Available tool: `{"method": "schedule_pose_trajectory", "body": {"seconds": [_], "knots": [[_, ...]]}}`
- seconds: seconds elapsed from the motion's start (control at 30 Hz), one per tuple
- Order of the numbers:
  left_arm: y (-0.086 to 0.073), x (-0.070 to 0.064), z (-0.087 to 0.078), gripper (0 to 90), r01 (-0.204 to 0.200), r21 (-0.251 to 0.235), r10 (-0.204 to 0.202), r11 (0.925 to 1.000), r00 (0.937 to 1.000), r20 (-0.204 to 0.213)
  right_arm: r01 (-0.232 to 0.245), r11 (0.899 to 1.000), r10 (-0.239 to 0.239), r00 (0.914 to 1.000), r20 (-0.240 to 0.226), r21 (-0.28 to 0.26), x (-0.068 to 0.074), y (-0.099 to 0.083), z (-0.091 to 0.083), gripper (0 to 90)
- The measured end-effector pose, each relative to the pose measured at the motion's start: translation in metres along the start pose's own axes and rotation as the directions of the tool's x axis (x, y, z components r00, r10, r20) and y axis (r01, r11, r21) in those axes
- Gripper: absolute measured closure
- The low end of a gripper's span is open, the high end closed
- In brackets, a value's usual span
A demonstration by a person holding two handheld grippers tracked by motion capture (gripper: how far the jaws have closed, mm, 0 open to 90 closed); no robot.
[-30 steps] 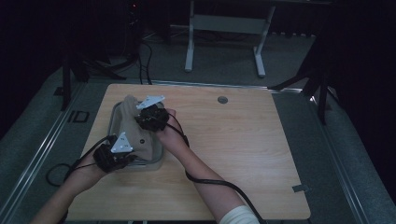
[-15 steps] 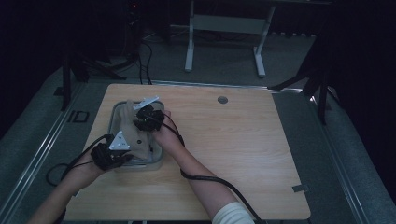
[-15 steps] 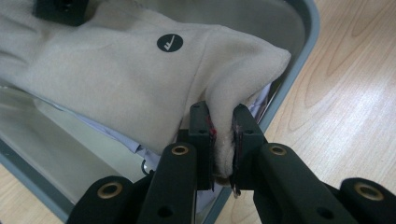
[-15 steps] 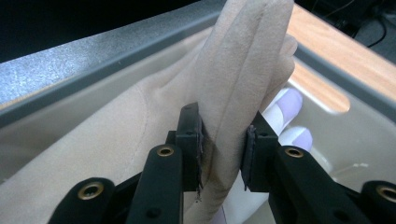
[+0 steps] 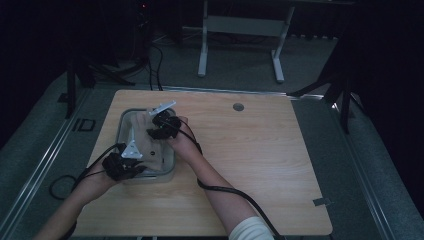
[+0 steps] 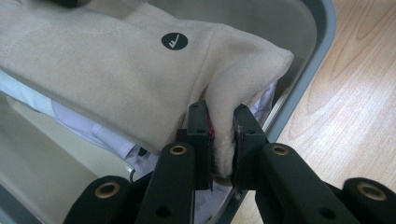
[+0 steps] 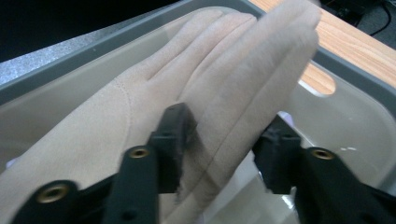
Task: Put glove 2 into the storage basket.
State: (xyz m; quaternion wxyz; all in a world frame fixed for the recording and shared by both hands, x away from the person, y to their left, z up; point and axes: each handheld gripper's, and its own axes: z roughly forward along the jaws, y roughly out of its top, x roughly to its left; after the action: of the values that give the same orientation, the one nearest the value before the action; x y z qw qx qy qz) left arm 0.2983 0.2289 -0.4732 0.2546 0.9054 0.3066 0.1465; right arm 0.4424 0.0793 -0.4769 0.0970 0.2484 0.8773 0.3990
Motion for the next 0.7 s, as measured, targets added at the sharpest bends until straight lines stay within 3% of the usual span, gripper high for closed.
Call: {"method": "schedule_pose_trajectory", "body": {"seconds": [0.2, 0.27, 0.33, 0.4, 0.43, 0.47, 0.57, 0.7], "knots": [[-0.003, 0.002, -0.003, 75.7, 0.030, -0.023, -0.030, 0.9993, 0.9996, 0.005, -0.023, 1.000, 0.024, 0.9997, 0.008, -0.015, -0.008, 0.002, -0.013, 27.3], [-0.003, 0.003, -0.007, 69.8, 0.051, -0.052, -0.051, 0.9973, 0.9987, 0.010, -0.026, 1.000, 0.026, 0.9996, -0.013, -0.016, -0.009, 0.000, -0.018, 19.5], [-0.002, 0.003, -0.012, 55.7, 0.062, -0.083, -0.061, 0.9946, 0.9979, 0.020, -0.035, 0.999, 0.034, 0.9988, -0.036, -0.020, -0.011, -0.001, -0.022, 15.2], [0.001, -0.001, -0.017, 45.3, 0.048, -0.101, -0.050, 0.9937, 0.9987, -0.012, -0.021, 1.000, 0.020, 0.9996, -0.021, -0.017, -0.010, -0.002, -0.026, 13.6], [0.002, -0.001, -0.019, 39.6, 0.050, -0.111, -0.053, 0.9925, 0.9984, -0.021, -0.022, 1.000, 0.021, 0.9990, -0.038, -0.021, -0.010, -0.002, -0.029, 13.4], [0.004, -0.001, -0.022, 34.2, 0.063, -0.128, -0.066, 0.9898, 0.9977, -0.017, -0.024, 0.999, 0.022, 0.9981, -0.058, -0.034, -0.010, -0.003, -0.031, 13.4], [0.008, 0.000, -0.026, 18.4, 0.097, -0.157, -0.095, 0.9829, 0.9953, 0.017, -0.017, 0.998, 0.013, 0.9982, -0.058, -0.061, -0.008, -0.004, -0.039, 13.5], [0.015, -0.002, -0.028, 14.6, 0.128, -0.196, -0.120, 0.9723, 0.9913, 0.054, -0.014, 0.997, 0.009, 0.9979, -0.063, -0.082, -0.006, -0.006, -0.050, 13.7]]}}
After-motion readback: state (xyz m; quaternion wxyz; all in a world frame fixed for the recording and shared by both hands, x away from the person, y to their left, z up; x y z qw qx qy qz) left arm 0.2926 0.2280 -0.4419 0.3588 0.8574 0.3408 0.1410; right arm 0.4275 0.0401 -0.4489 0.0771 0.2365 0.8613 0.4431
